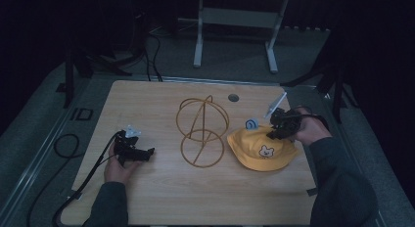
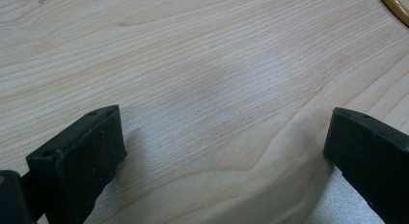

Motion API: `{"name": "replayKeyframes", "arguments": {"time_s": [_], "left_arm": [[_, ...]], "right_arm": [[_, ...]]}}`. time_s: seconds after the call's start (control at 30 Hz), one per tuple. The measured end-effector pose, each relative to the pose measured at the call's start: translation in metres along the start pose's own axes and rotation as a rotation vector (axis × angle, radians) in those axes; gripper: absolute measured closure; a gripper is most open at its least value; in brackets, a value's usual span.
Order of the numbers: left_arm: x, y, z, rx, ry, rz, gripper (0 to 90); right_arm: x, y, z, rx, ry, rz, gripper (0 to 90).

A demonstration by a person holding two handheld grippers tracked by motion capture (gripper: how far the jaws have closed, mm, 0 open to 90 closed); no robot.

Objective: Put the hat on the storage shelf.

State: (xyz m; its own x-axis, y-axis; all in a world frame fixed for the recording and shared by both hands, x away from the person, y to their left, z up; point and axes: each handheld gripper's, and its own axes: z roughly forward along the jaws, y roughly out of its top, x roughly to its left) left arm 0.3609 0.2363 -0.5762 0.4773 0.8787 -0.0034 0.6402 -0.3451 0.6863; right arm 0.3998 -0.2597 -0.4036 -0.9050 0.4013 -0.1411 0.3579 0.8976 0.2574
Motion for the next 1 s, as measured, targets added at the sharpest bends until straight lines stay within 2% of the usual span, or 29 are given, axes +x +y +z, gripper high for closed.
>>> {"name": "replayKeyframes", "arguments": {"time_s": [0.53, 1.0], "left_arm": [[0.0, 0.0, 0.0, 0.001, 0.0, 0.001, 0.6], [0.0, 0.0, 0.0, 0.001, -0.001, 0.002, 0.6]], "right_arm": [[0.006, -0.002, -0.026, -0.044, -0.01, -0.031, 76.3], [0.001, -0.008, -0.048, -0.167, -0.025, 0.002, 76.4]]}}
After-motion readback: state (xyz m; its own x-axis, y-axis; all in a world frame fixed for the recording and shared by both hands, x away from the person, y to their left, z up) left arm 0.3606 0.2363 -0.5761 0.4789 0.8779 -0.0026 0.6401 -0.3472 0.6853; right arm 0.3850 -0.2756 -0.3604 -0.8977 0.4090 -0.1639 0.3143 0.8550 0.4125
